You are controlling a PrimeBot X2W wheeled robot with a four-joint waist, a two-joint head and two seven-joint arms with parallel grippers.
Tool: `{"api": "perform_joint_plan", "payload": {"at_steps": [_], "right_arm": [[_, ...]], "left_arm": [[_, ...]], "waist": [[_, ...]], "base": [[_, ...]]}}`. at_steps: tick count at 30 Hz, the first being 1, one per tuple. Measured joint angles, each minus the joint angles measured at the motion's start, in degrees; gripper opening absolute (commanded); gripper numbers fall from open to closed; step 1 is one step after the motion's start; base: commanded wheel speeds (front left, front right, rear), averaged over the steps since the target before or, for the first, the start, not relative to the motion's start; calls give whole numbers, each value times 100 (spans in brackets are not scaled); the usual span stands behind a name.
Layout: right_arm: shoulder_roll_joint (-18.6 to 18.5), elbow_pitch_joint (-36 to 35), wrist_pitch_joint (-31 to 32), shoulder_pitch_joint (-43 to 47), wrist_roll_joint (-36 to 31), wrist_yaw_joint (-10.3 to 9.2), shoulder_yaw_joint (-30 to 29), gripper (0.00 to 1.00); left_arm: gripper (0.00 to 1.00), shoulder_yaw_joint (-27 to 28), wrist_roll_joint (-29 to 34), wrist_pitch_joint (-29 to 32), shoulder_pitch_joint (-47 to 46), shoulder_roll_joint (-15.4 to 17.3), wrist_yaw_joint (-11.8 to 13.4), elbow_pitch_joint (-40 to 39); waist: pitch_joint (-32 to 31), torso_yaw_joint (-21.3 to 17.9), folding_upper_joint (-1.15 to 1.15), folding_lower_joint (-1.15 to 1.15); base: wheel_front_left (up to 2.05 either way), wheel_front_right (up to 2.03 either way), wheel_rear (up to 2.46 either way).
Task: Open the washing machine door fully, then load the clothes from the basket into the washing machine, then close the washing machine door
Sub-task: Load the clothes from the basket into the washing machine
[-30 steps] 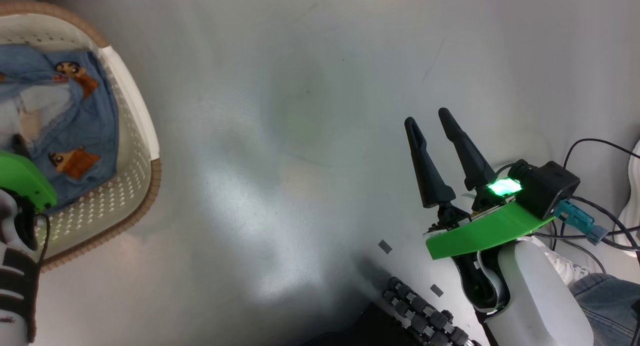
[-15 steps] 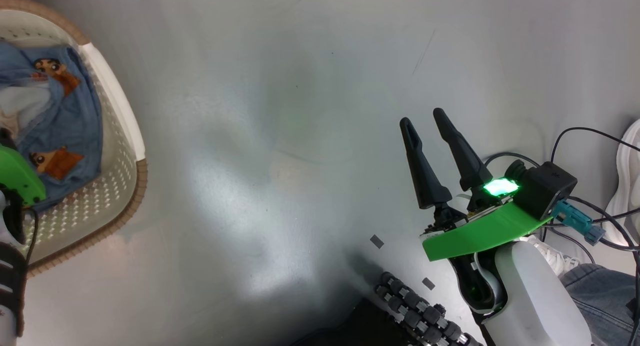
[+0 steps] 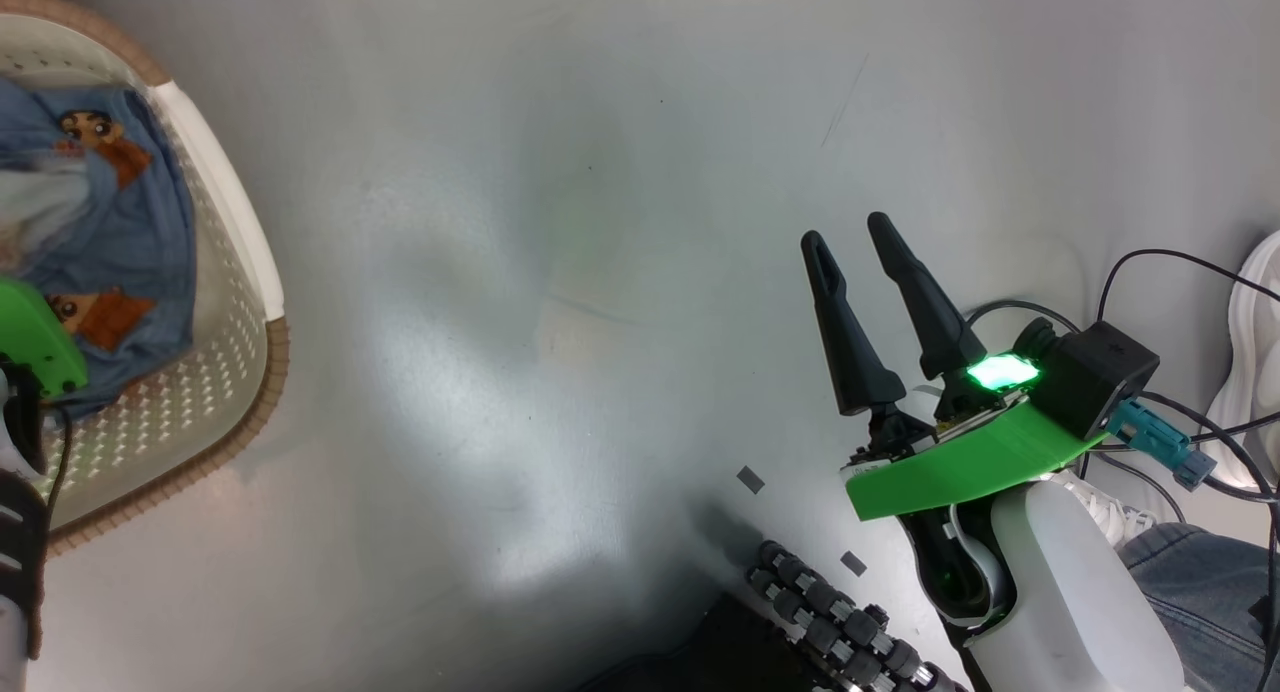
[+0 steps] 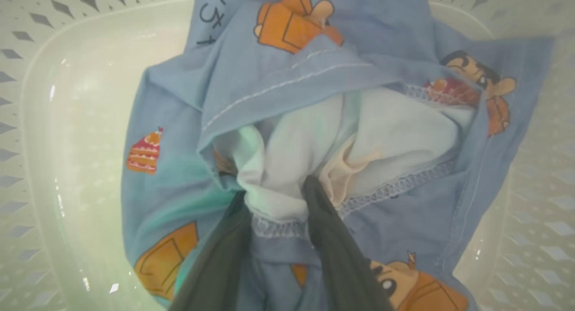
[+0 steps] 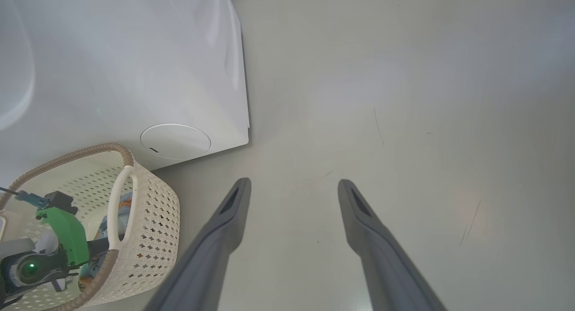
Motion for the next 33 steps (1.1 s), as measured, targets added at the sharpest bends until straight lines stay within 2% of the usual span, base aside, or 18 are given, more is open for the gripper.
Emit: {"api": "perform_joint_plan", "payload": {"at_steps": [1, 16, 33], "right_arm": [[1, -5, 0, 0, 19, 0, 0, 100], [9, 18, 0, 0, 48, 1, -100, 100], [0, 96, 0, 85, -439, 0, -546, 100]], "left_arm": [[0, -9, 0, -1, -2, 1, 0, 18], [0, -69, -125, -281, -80, -86, -44, 141], [0, 57, -584, -1123, 552, -873, -589, 148]], "waist": [[-2, -2, 0, 0], [-120, 76, 0, 0], [-951, 599, 0, 0]], "base": [[0, 0, 0], [0, 0, 0], [0, 0, 0]]}}
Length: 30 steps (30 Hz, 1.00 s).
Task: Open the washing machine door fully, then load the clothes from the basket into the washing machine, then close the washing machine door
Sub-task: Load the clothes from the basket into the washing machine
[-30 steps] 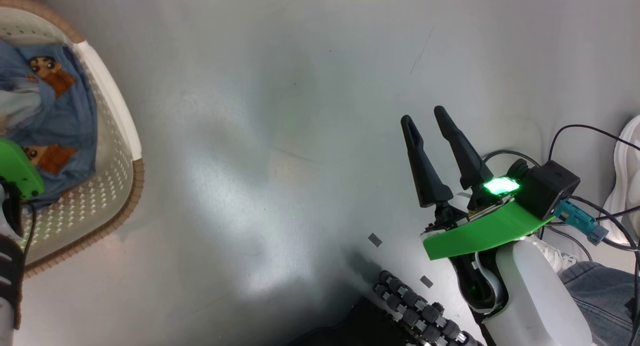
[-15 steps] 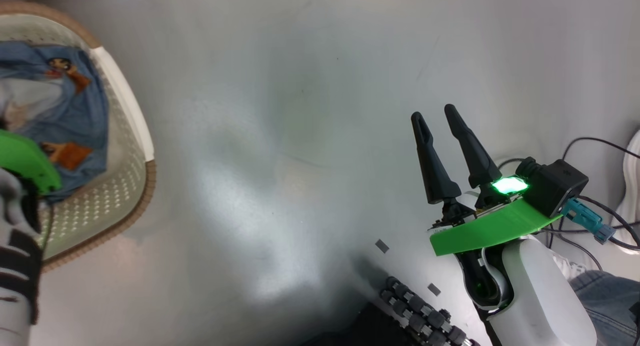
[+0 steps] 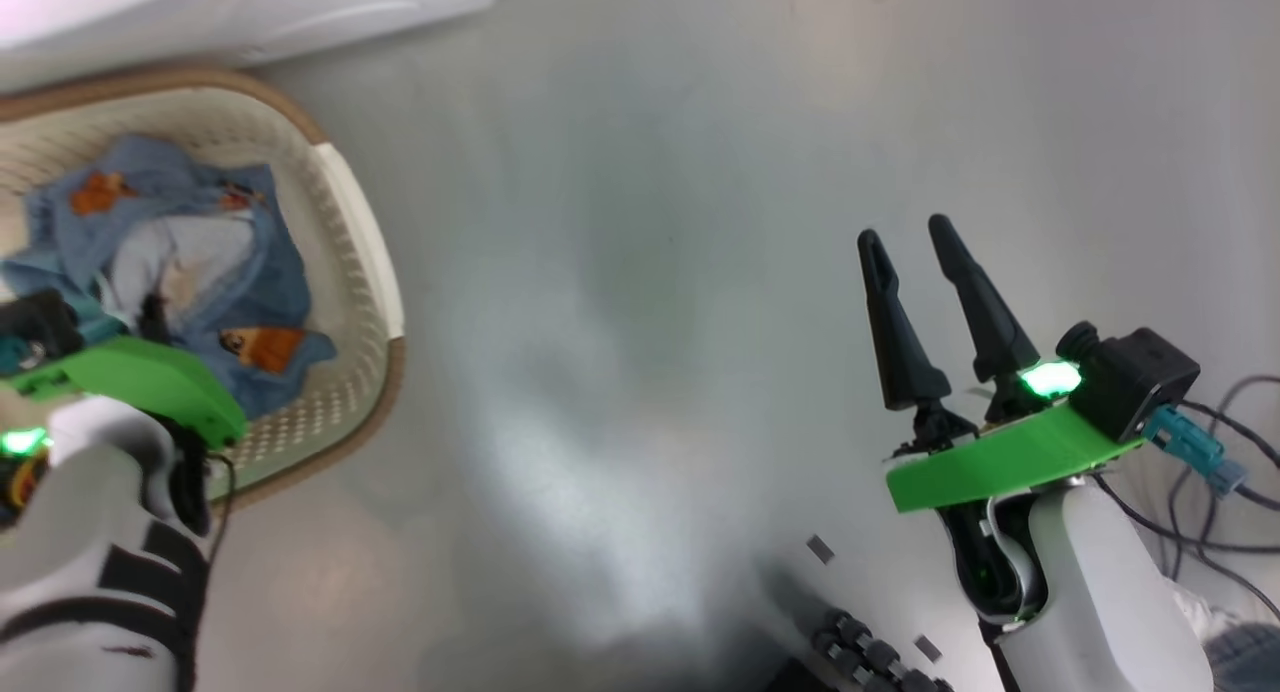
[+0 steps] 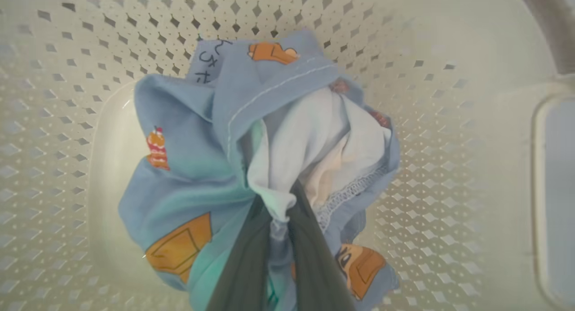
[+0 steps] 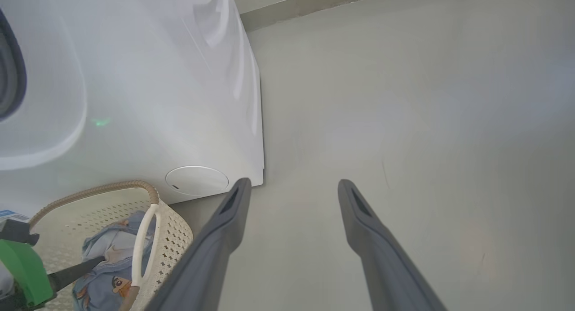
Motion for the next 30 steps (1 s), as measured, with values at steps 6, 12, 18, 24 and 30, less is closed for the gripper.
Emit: {"api": "perform_joint_plan", "payload": {"at_steps": [6, 12, 18, 24, 30], "right_arm": [[-38, 49, 0, 336, -116, 0, -64, 100], [-181, 94, 0, 637, -157, 0, -146, 100], [-333, 142, 0, 1031, -174, 0, -171, 100], [-400, 183, 0, 1493, -178, 0, -202, 100], [-469, 212, 0, 1923, -270, 0, -224, 100]], "left_arm": [[0, 45, -183, -141, 467, -290, -211, -236], [0, 185, -266, -147, 1129, -598, -385, -895], [0, 242, -266, -147, 1980, -786, -506, -1588], [0, 208, -285, -146, 2778, -822, -578, -2220], [0, -53, -639, -146, 3595, -823, -605, -2933]], "waist": [[-465, 229, 0, 0], [-1032, 466, 0, 0], [-1671, 705, 0, 0], [-2344, 943, 0, 0], [-3015, 1162, 0, 0]], "base": [[0, 0, 0], [0, 0, 0], [0, 0, 0], [0, 0, 0], [0, 0, 0]]}}
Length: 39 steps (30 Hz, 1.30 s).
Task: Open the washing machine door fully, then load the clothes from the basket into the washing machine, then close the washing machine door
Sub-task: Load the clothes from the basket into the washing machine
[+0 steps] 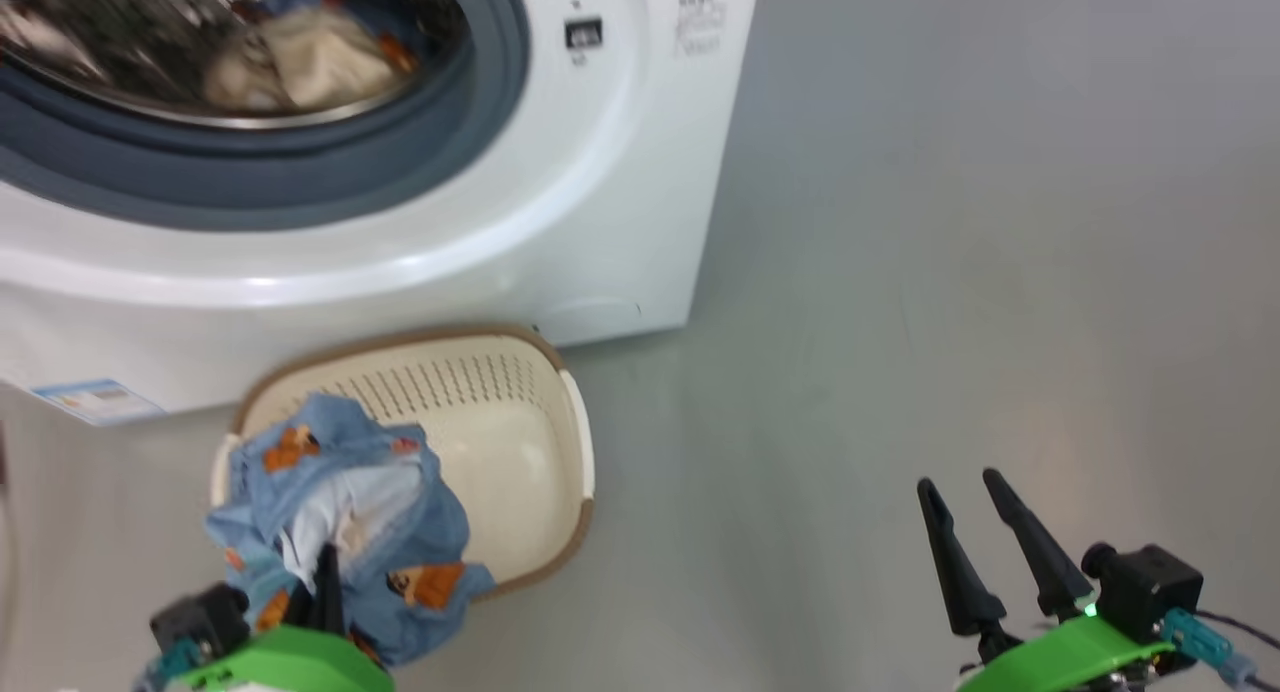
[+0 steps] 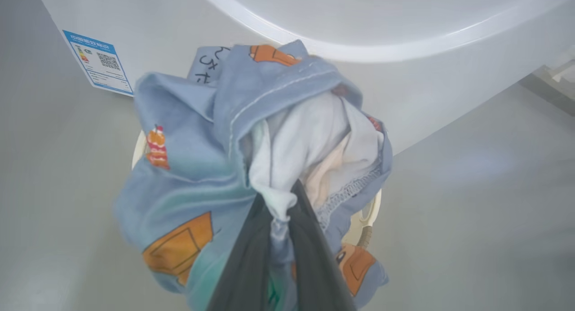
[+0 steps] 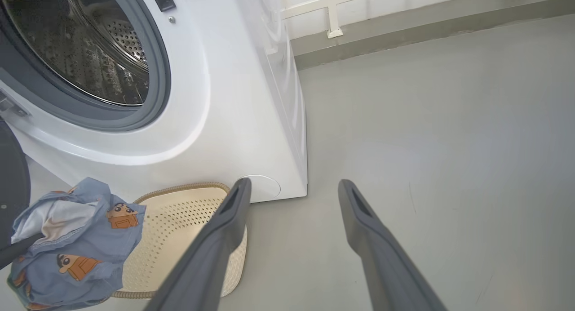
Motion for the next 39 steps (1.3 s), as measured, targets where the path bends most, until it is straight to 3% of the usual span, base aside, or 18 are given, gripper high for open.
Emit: {"api": "perform_joint_plan", "payload": {"at_steps": [6, 18, 31, 39], "right_arm": [[-37, 9, 0, 326, -10, 1, -1, 100], [-31, 8, 1, 1027, -87, 0, -183, 100], [7, -92, 1, 1316, -148, 0, -372, 100], [44, -92, 1, 1332, -149, 0, -402, 100]], "left_arm": [[0, -292, -38, 0, 692, 2, 131, -817], [0, -336, 26, -1, 1906, 20, 355, -2234], [0, -361, 236, -1, 2684, 42, 506, -3252], [0, -415, 367, 0, 2836, 46, 532, -3464]], "waist": [[-602, 199, 0, 0], [-1531, 539, 0, 0], [-2002, 796, 0, 0], [-2047, 909, 0, 0]], "base": [[0, 0, 0], [0, 0, 0], [0, 0, 0], [0, 0, 0]]}}
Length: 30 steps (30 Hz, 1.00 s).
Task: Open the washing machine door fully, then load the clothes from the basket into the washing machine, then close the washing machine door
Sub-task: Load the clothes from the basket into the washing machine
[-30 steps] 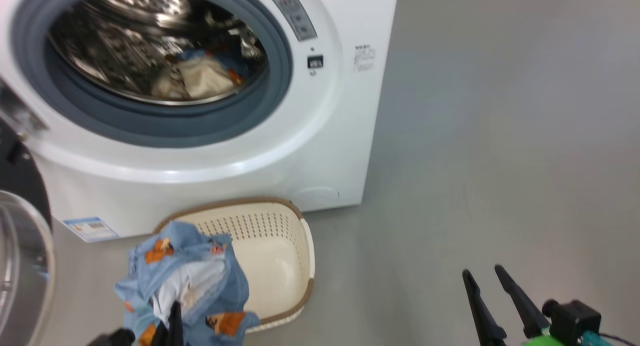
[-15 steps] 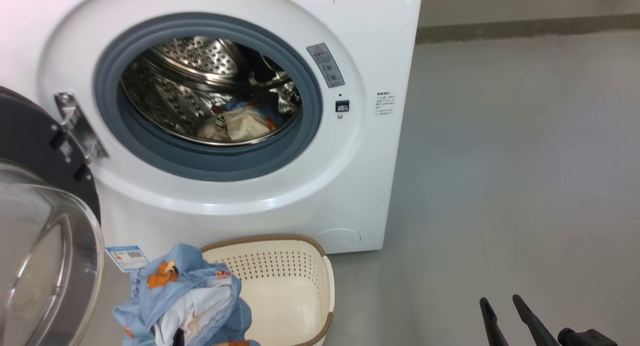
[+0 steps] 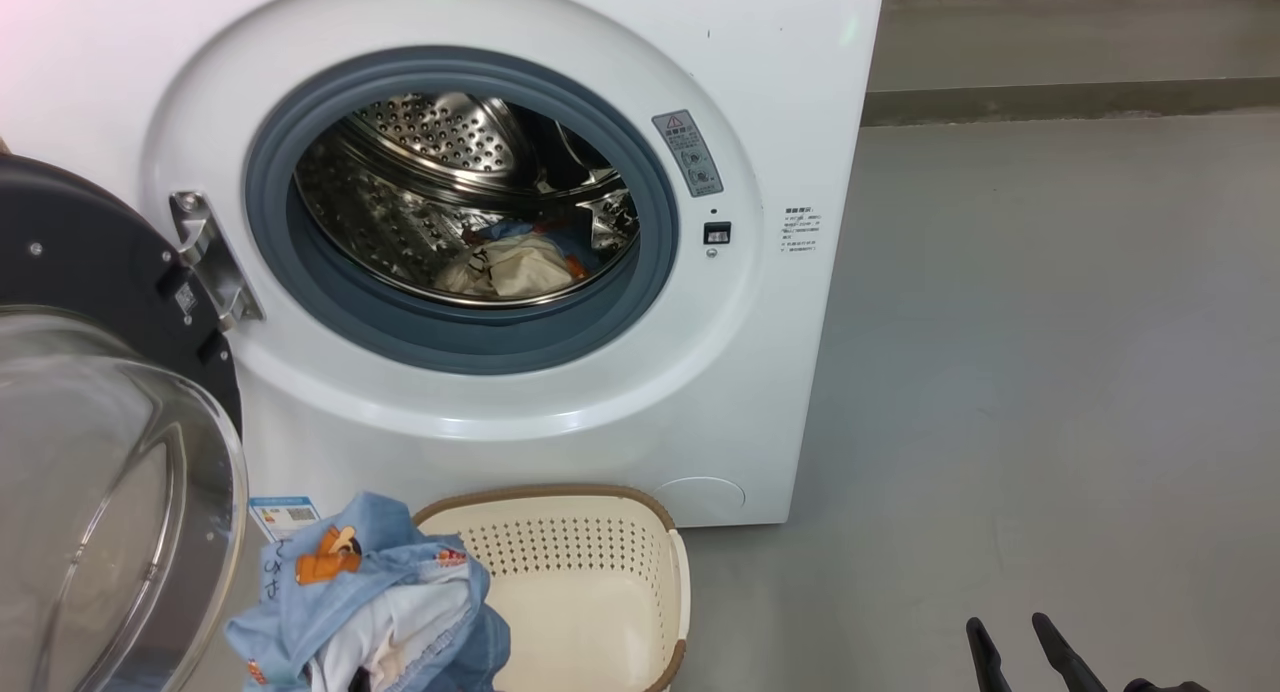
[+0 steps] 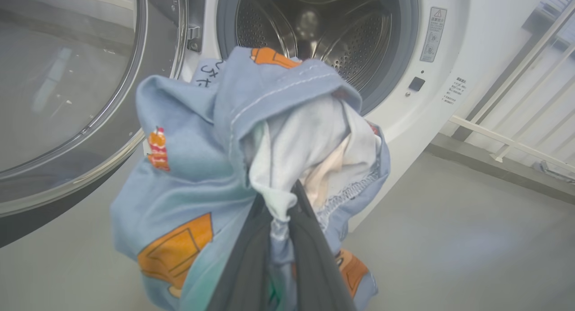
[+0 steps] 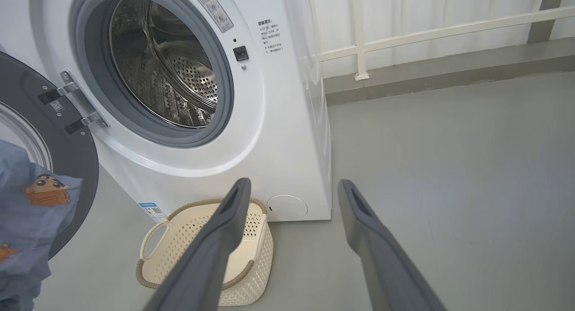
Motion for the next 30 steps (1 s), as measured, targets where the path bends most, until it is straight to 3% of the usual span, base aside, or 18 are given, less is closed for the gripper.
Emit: {"api": "perform_joint_plan", "payload": {"at_steps": [30], "right_arm": [[3, -11, 0, -16, -2, 0, 143, 100]], "left_arm": [[0, -43, 122, 0, -76, 5, -10, -182]], "waist": [[165, -139, 0, 0]], "base": [[0, 0, 0]]}}
